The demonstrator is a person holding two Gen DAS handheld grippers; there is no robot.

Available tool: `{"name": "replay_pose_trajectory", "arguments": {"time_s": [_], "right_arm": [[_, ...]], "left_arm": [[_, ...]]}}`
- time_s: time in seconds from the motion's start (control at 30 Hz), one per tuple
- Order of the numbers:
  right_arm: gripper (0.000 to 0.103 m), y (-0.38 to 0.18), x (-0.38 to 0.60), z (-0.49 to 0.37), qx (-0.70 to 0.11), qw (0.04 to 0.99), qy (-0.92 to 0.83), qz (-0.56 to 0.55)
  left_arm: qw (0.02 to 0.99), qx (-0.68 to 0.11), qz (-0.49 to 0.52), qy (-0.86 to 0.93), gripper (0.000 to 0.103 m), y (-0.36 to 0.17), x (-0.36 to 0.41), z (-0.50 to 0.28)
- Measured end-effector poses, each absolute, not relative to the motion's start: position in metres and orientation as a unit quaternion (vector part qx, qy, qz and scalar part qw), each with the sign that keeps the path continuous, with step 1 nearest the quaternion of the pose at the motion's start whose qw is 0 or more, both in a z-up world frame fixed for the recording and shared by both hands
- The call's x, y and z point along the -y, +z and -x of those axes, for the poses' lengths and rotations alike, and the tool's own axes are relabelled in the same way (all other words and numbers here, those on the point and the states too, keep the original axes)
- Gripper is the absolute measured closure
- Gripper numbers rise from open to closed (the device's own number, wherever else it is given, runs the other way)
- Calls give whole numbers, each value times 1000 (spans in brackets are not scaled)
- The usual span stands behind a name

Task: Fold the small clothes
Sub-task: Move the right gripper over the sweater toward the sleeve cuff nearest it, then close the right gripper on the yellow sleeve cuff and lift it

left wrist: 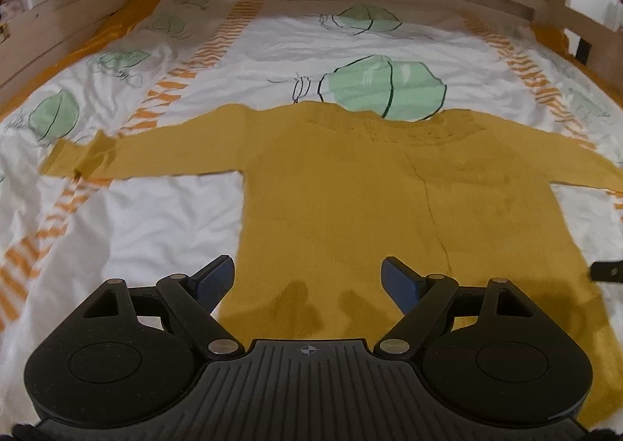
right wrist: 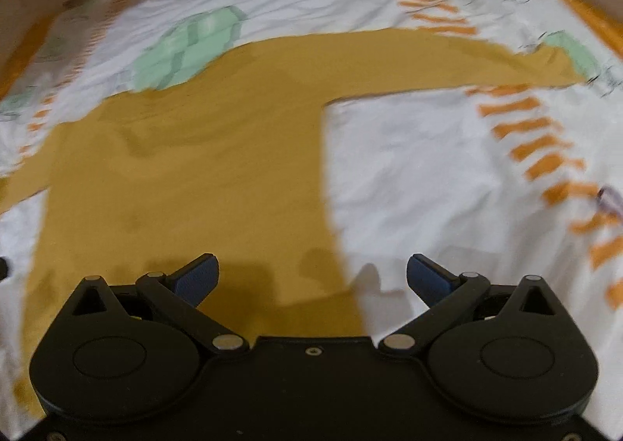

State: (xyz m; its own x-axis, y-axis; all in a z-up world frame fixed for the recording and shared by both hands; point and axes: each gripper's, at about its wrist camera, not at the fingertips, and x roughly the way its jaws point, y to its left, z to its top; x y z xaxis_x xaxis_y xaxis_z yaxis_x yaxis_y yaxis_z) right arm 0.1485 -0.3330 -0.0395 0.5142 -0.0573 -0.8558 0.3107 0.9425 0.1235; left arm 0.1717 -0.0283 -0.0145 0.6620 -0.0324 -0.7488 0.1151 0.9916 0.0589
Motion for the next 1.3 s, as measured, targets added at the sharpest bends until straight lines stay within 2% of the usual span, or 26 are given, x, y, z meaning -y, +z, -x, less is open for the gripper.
{"name": "replay_pose_trajectory", "arguments": {"time_s": [0.17, 0.47, 0.73, 0.83, 0.87, 0.9, 1.17, 1.27, 1.3], "right_arm": [[1, -58, 355, -174, -496, 852, -144, -88], [0, -90, 369, -190, -528, 836, -124, -86], [0, -91, 391, -190, -546, 828, -57, -114], [5, -81, 403, -191, -541, 829, -43, -134], [11, -75, 411, -191, -536, 831, -46, -141], [13, -69, 419, -193, -527, 836, -54, -145], [15, -21, 523, -215, -446, 869, -175, -124], [33, -21, 568, -229, -426, 868, -225, -118], [35, -22, 581, -231, -422, 867, -237, -118]], "left_arm": [[900, -430, -59, -41, 21, -39, 39, -202], [867, -491, -77, -41, 21, -87, 49, -229], [877, -475, -68, -37, 17, -94, 48, -224], [879, -470, -74, -39, 14, -95, 49, -224], [880, -467, -76, -41, 13, -95, 49, -224], [881, -466, -77, -41, 12, -95, 49, -223], [883, -463, -67, -38, 5, -98, 49, -229], [883, -463, -66, -34, 4, -99, 50, -230], [883, -463, -66, -34, 4, -99, 49, -229]]}}
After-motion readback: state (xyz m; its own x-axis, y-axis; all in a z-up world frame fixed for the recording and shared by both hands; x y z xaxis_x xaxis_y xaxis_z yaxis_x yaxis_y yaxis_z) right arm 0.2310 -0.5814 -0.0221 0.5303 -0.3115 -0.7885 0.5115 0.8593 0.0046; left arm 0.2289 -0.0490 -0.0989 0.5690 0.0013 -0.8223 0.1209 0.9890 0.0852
